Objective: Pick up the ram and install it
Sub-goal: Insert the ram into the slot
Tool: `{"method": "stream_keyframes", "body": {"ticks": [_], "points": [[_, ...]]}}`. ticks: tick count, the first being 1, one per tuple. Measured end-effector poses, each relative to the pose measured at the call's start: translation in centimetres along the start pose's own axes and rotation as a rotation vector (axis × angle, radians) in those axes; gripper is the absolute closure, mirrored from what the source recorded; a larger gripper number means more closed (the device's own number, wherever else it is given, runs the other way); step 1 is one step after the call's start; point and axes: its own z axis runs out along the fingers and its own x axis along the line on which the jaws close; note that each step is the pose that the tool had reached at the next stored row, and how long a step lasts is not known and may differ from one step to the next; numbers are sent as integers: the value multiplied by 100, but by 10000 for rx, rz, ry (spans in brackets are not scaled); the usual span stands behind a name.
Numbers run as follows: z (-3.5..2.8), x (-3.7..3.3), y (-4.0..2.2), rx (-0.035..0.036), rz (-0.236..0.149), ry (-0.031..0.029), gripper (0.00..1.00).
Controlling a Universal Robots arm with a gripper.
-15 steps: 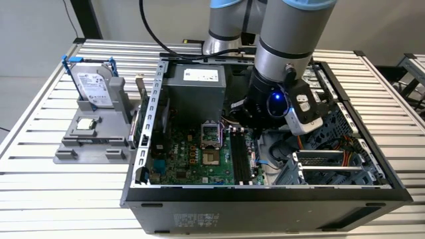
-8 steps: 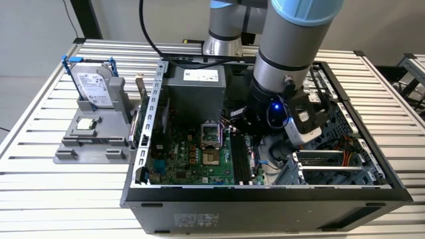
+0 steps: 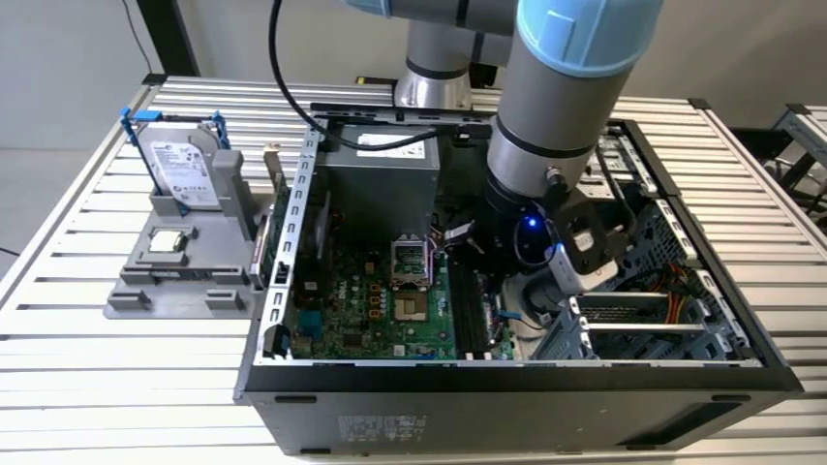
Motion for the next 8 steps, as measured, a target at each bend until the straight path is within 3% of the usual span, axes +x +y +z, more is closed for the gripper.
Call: {"method": "stream_keyframes", "body": {"ticks": [4, 5, 8], "points": [[41, 31, -3, 69, -121, 1, 100], [90, 62, -6, 100, -121, 0, 100], [130, 68, 51, 100, -113, 0, 100]]}}
